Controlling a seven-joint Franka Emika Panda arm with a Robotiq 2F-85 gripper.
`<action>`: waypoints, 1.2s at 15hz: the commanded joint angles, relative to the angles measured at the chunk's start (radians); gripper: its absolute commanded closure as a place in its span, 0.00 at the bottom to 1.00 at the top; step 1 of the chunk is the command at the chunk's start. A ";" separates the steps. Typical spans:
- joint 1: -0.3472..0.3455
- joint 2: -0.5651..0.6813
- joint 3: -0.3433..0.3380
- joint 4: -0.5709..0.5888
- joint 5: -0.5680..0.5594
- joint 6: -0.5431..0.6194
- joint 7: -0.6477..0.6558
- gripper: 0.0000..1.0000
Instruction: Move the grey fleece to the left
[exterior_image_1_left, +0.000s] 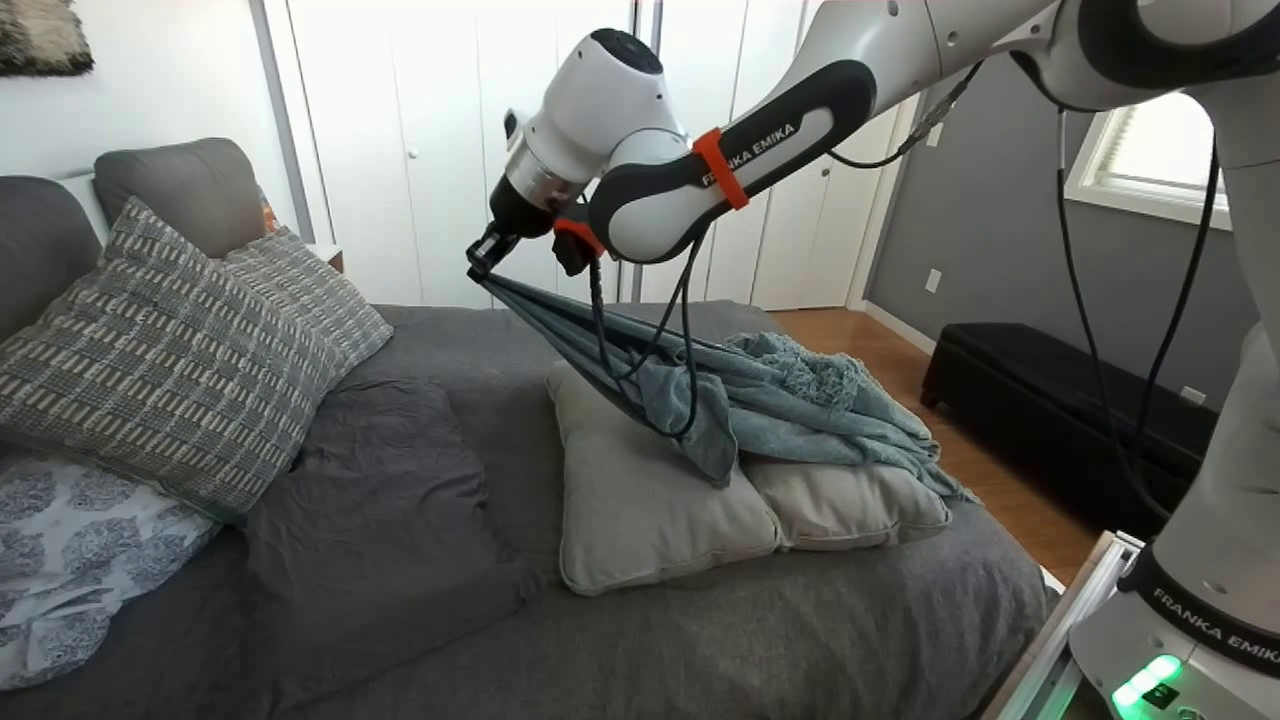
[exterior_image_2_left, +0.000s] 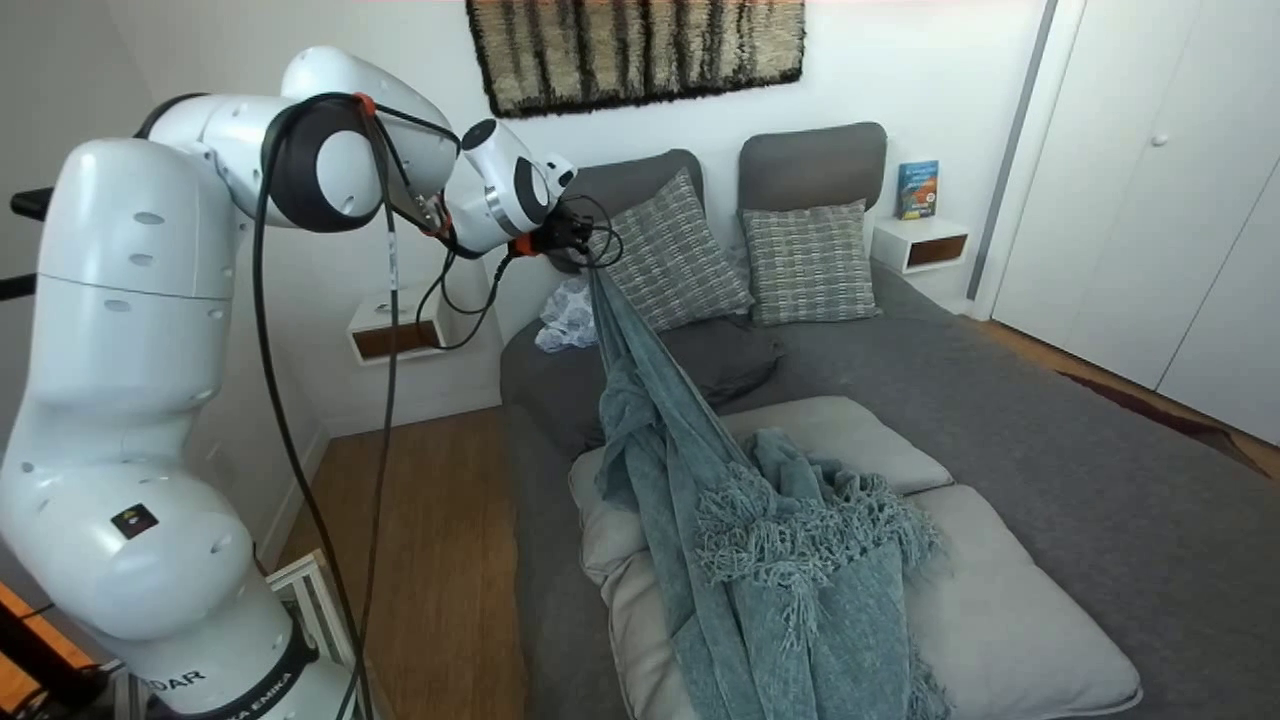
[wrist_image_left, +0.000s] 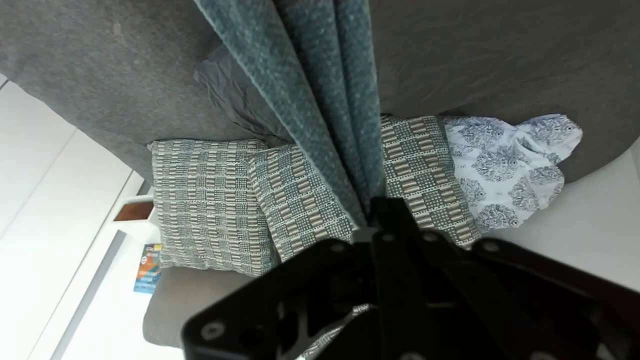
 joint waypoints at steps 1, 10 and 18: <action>0.073 0.104 -0.005 0.193 -0.011 -0.023 0.027 1.00; 0.212 0.196 -0.121 0.364 0.063 -0.084 -0.025 1.00; 0.155 0.225 -0.057 0.364 0.107 -0.100 -0.096 0.72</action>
